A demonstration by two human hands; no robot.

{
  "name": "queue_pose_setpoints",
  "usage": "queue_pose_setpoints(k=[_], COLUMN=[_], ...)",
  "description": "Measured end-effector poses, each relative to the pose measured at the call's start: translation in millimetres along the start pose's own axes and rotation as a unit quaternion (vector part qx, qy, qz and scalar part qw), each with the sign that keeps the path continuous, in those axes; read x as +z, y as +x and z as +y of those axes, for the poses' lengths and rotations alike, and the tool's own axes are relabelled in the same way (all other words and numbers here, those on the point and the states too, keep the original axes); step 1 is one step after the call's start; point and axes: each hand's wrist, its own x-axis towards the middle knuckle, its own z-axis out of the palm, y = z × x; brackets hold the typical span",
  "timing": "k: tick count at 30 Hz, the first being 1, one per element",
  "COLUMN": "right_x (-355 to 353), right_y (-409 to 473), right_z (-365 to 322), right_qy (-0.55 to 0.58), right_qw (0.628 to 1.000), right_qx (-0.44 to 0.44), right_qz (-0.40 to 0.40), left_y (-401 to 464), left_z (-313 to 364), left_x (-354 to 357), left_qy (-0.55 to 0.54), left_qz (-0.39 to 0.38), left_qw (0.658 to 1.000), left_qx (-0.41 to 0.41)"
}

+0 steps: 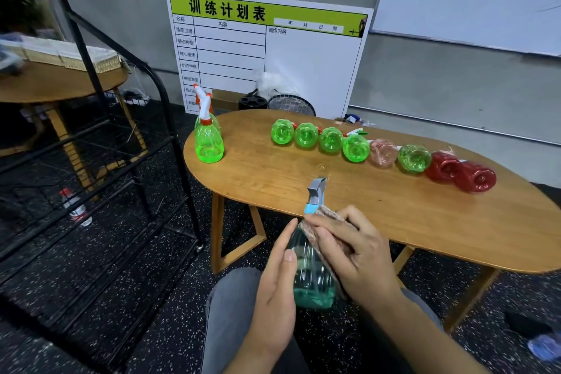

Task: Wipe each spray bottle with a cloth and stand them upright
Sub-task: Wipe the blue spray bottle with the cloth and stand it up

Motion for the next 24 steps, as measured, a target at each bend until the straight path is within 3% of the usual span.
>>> queue_pose_setpoints(k=[3, 8, 11, 13, 18, 21, 24], right_x=[4.6, 2.7, -3.8, -4.9, -0.8, 1.6, 1.9], right_y=[-6.3, -44.2, -43.3, -31.3, -1.7, -6.4, -25.8], right_z=[-3.8, -1.6, 0.8, 1.6, 6.9, 5.5, -0.2], right_qy=[0.017, -0.053, -0.073, -0.076, -0.003, 0.008, -0.009], right_qw=[1.0, 0.98, 0.971, 0.975, 1.0, 1.0, 0.999], right_qx=[0.003, -0.174, -0.212, -0.195, -0.011, 0.003, -0.048], right_qz=[0.005, -0.084, -0.086, -0.071, 0.005, 0.014, -0.022], left_y=[1.2, 3.4, 2.7, 1.4, -1.1, -0.7, 1.2], left_z=[0.5, -0.4, 3.2, 4.5, -0.6, -3.4, -4.6], left_x=[-2.1, -3.8, -1.7, -0.2, 1.3, 0.0, -0.9], left_qy=[0.004, -0.017, -0.013, 0.0, 0.006, 0.004, 0.015], left_qz=[0.012, 0.005, 0.004, -0.004, -0.013, -0.005, 0.0], left_qw=[1.0, 1.0, 1.0, 1.0, 1.0, 1.0, 1.0], left_qx=[0.004, 0.0, 0.005, 0.015, 0.02, 0.021, 0.021])
